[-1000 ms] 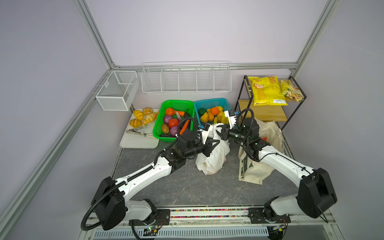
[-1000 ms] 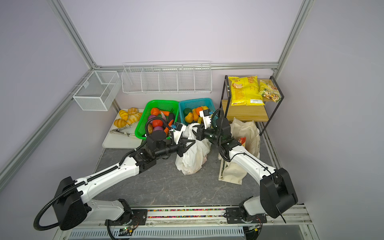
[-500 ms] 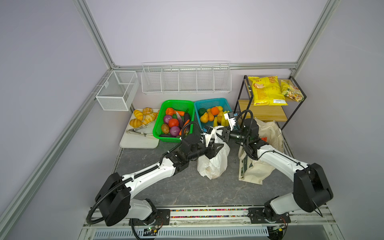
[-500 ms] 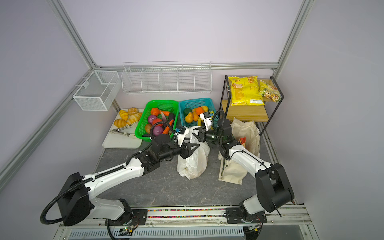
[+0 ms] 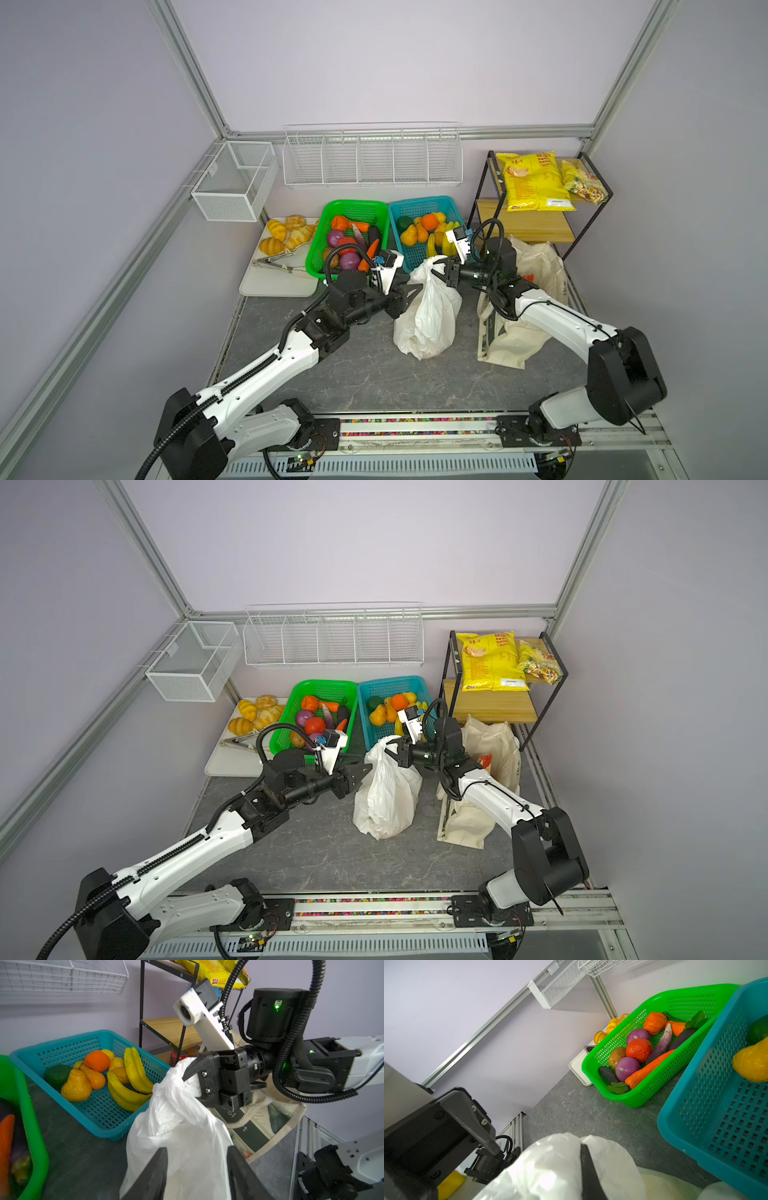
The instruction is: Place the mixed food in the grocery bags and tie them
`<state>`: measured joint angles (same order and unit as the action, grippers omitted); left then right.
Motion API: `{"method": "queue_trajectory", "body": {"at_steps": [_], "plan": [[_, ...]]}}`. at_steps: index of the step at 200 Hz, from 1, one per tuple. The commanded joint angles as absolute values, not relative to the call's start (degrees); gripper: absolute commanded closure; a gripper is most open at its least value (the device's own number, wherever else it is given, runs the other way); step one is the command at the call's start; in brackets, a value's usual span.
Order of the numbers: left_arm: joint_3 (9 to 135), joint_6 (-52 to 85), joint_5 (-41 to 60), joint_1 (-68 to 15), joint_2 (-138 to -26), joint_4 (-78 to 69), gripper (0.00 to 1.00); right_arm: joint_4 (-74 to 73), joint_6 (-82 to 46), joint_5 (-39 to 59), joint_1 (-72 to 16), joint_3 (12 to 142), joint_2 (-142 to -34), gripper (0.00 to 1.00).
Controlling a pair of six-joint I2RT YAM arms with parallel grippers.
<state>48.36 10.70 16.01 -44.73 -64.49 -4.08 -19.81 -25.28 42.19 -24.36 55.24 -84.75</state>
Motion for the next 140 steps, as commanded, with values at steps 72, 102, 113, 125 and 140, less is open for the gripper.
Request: {"method": "queue_trajectory", "body": {"at_steps": [72, 102, 113, 125, 140], "plan": [[50.94, 15.75, 16.96, -49.27, -77.68, -15.71, 0.87, -28.77, -39.8, 37.51, -25.87, 52.37, -80.85, 0.93], [50.34, 17.35, 12.13, -49.29, -79.86, -21.0, 0.85, -32.51, -44.39, 38.6, -26.01, 51.0, -81.16, 0.93], [50.2, 17.4, 10.91, -49.18, -80.58, -22.57, 0.83, -33.67, -45.31, 39.32, -25.96, 50.71, -81.35, 0.93], [49.82, 17.31, 10.16, -48.78, -81.38, -23.39, 0.82, -35.14, -45.87, 40.16, -25.93, 49.46, -81.42, 0.93], [48.22, 17.89, 10.21, -47.69, -81.95, -25.67, 0.79, -36.38, -46.1, 40.99, -25.84, 48.48, -81.2, 0.93]]}}
